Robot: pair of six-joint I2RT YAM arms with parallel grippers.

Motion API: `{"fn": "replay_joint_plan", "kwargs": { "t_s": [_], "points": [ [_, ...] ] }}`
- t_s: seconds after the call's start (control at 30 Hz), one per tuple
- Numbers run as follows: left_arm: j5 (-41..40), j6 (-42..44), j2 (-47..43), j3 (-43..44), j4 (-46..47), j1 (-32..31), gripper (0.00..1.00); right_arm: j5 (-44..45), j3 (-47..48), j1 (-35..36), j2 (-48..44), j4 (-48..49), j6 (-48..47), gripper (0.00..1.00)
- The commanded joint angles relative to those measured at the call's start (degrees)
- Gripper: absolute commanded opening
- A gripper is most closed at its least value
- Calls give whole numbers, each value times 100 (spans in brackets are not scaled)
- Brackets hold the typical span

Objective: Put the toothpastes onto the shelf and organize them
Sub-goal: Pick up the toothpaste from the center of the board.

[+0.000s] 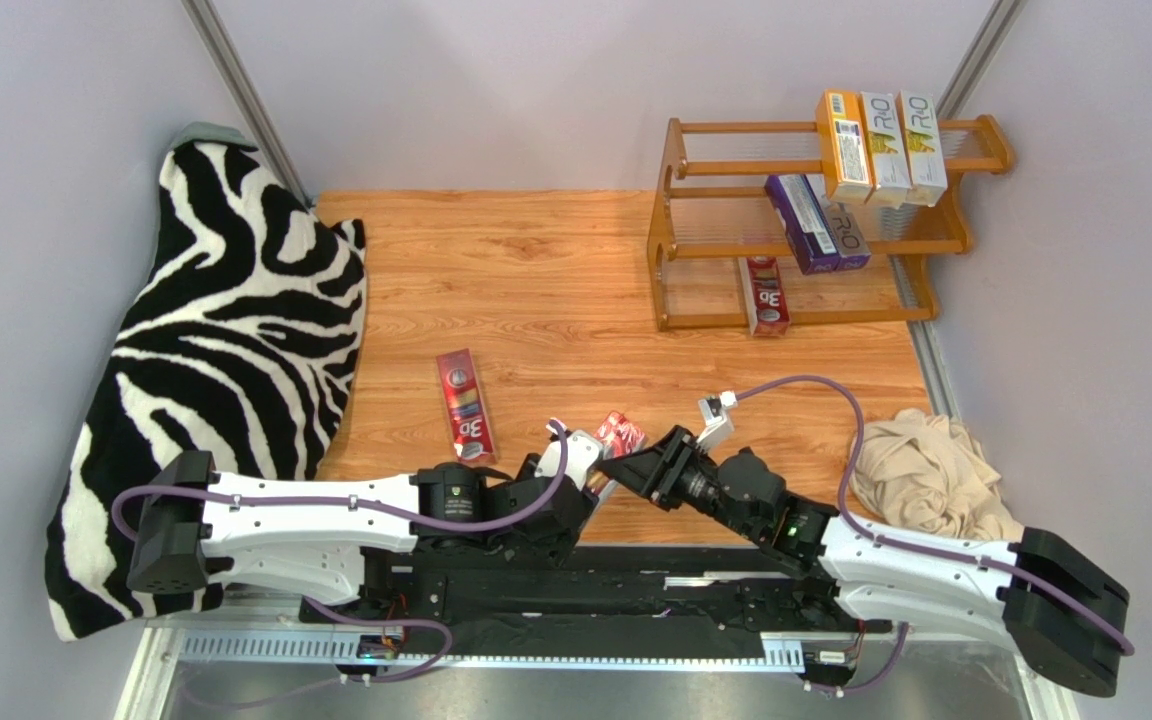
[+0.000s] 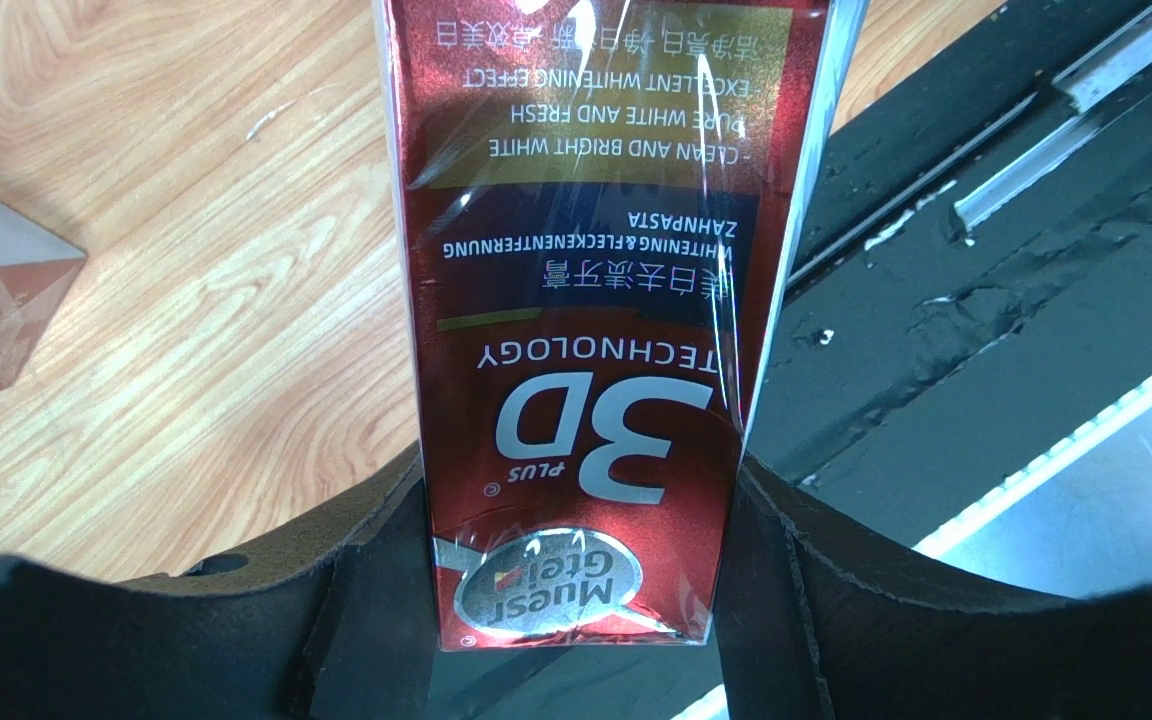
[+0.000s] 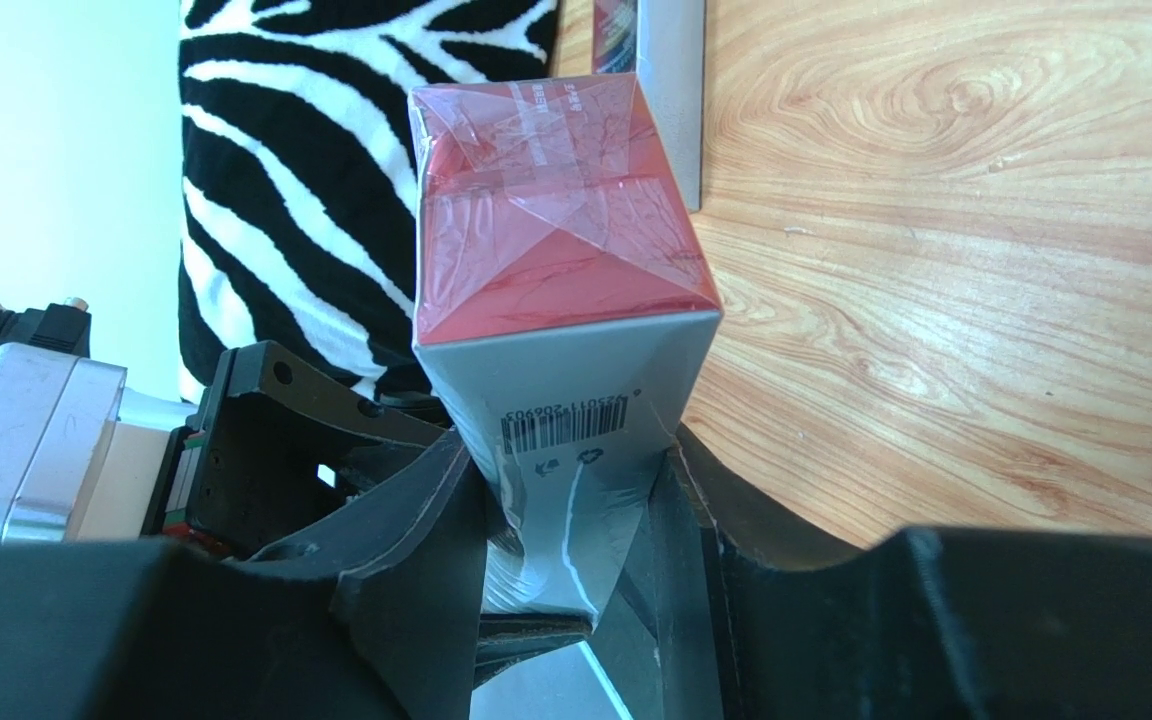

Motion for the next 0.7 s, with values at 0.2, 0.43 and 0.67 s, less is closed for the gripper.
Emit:
{"fn": "replay_joint_plan", "kwargs": {
  "t_s": [0.2, 0.43, 0.67],
  "points": [
    [-495, 810, -788, 897, -38, -29, 75, 598, 520, 24, -1296, -1507, -1116, 35],
    [692, 1858, -1537, 1266, 737, 15, 83, 643, 758, 7, -2105, -2404, -1451, 35],
    [2103, 2017, -1958, 960, 1113, 927, 88, -260, 1196, 7, -2300, -2580, -2521, 35]
  ]
}}
